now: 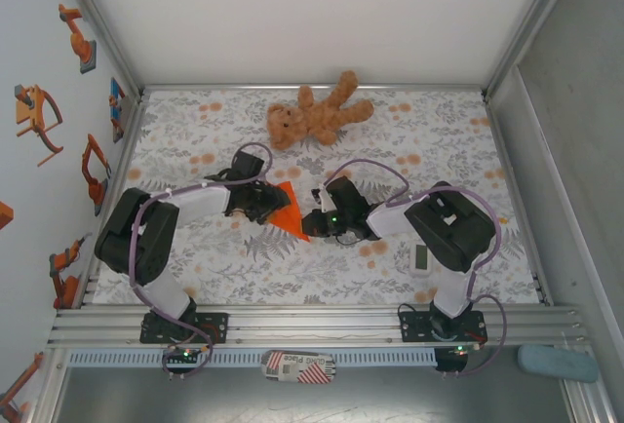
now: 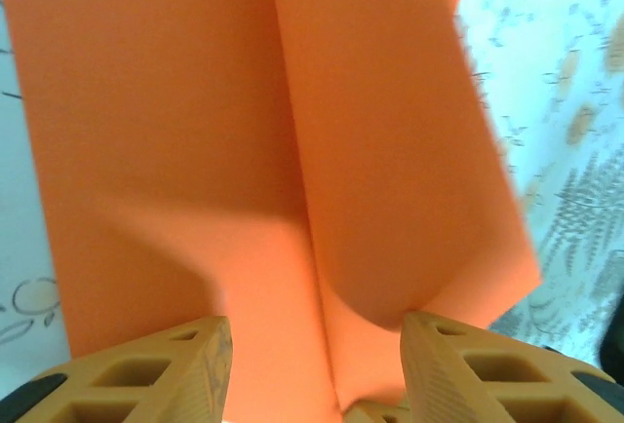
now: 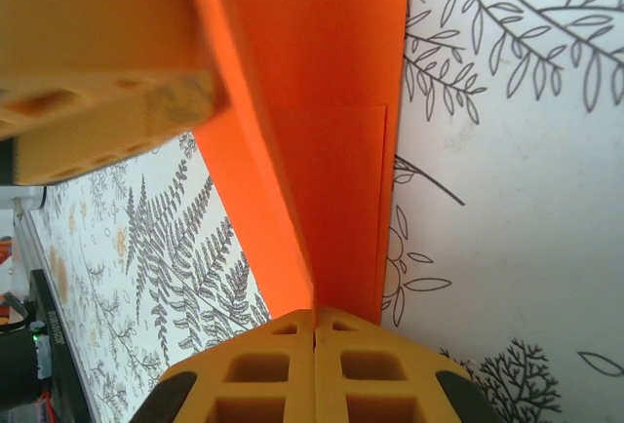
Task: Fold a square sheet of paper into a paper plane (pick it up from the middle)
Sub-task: Fourth fold the wing at the center of the table.
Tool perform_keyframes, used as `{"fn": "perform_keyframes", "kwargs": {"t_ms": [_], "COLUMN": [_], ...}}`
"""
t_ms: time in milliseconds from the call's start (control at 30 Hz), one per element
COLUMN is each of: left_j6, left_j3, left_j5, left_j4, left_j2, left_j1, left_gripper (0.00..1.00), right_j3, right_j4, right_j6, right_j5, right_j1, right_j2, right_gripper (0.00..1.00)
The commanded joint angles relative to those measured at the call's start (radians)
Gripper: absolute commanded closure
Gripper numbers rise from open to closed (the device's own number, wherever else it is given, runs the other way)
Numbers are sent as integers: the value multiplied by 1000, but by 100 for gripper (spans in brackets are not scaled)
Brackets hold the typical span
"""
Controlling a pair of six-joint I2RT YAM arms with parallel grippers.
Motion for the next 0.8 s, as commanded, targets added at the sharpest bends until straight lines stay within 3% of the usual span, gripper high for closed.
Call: {"fn": "perform_keyframes", "kwargs": {"t_ms": [0,167,300,500,767], "left_j6": [30,51,53,35,1], "left_j3": [49,9,-48,-122,-133], "left_j5": [-5,-3,39,108,185], "left_j4": [-15,28,121,273,407], "left_j2": [-94,-175,-188,-135,-38], "left_j1": [2,6,6,5,4], "left_gripper": [49,50,60,78,84], "right_j3": [-18,-13,-13,-16,-22], "right_j4": [-1,-5,7,33,37], "right_j6": [29,42,53,68,71], "right_j5": [-17,-30,-43,-58,-59], "right_j1": [-11,-17,-23,-30,-33], "right_j2": [28,39,49,61,69], "right_gripper": [100,100,100,100,100]}}
